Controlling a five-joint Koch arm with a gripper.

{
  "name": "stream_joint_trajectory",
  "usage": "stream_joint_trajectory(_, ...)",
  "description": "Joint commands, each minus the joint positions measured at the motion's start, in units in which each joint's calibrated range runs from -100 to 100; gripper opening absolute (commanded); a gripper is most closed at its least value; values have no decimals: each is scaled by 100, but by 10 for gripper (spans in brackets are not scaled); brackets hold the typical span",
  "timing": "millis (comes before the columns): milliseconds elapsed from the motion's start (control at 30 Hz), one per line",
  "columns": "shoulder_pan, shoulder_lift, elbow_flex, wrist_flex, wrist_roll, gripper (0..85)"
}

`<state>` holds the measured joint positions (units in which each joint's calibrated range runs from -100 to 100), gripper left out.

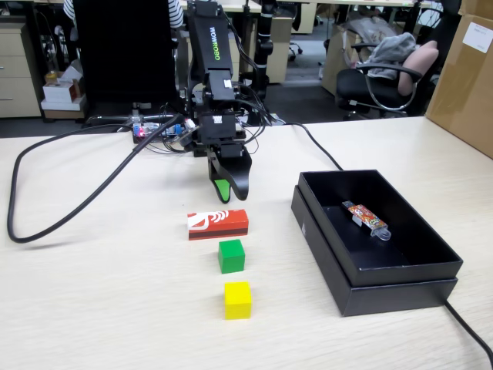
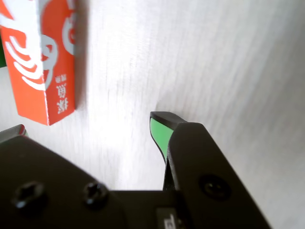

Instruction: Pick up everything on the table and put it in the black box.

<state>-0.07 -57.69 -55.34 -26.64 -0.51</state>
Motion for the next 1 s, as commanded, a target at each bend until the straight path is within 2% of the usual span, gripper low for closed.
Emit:
stream_joint_trajectory(0,24,-237,856,-1046,137,487)
stream_joint_trajectory(267,68,-192,2252,-2860,225,476)
stream_joint_trajectory(433,88,394,3966,-4683,327,475)
stream_joint_trajectory(600,-98,1208,5144,-5020,298,467)
stream_joint_trajectory(967,-527,3457,6250,-4994,127,460)
